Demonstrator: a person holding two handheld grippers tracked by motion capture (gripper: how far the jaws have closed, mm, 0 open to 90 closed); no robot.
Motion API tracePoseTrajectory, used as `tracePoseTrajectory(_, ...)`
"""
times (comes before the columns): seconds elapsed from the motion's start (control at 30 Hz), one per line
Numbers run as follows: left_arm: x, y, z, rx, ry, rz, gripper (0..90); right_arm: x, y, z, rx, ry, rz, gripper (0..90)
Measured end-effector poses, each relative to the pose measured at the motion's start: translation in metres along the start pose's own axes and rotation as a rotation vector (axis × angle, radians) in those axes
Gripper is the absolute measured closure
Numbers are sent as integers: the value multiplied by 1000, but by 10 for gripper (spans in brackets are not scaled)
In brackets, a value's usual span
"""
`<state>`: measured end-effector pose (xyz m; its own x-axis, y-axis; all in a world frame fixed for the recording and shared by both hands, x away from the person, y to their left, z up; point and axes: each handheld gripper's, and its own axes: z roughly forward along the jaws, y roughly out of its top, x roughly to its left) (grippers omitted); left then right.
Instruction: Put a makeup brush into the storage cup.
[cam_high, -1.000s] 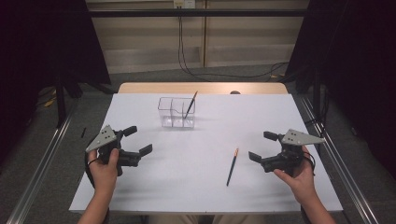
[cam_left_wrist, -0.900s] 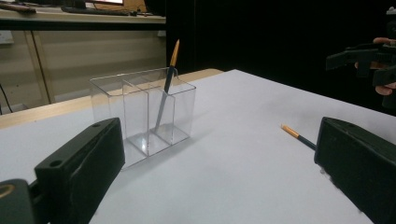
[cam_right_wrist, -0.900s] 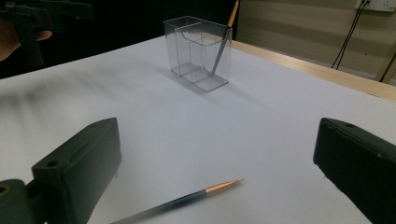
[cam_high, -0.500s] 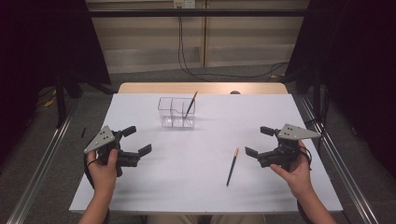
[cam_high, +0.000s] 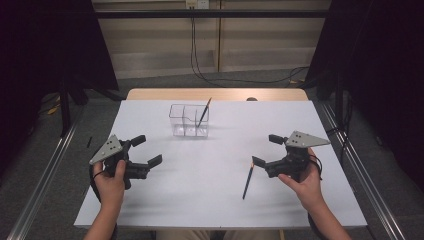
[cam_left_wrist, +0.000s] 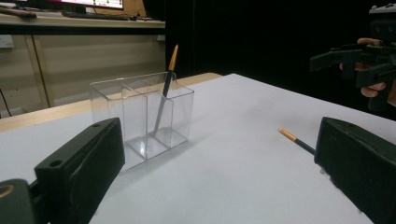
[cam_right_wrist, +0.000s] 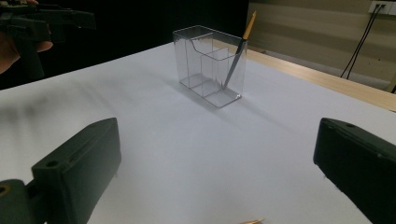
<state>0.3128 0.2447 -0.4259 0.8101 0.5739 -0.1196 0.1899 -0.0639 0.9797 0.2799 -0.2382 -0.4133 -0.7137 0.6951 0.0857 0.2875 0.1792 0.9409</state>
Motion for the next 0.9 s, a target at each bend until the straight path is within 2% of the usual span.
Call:
tracePoseTrajectory(0.1,1,2,2,-4,2,11,17,0,1,4,7,-6,7,4)
tracePoseTrajectory(0.17,2,2,3,-9,4,-1,17,0,2,7,8,-13,9,4)
tracePoseTrajectory(0.4,2,0,3,-1,5,4,17,-2,2,15,18,-31,23,5)
tracePoseTrajectory(0.57,1,1,4,-7,3,5,17,-2,4,17,14,-23,24,5)
tracePoseTrajectory(0.73,2,-1,5,10,1,10,17,-3,7,19,9,-14,25,5)
tracePoseTrajectory(0.9,2,-2,5,18,15,14,17,-5,6,23,25,-8,25,5)
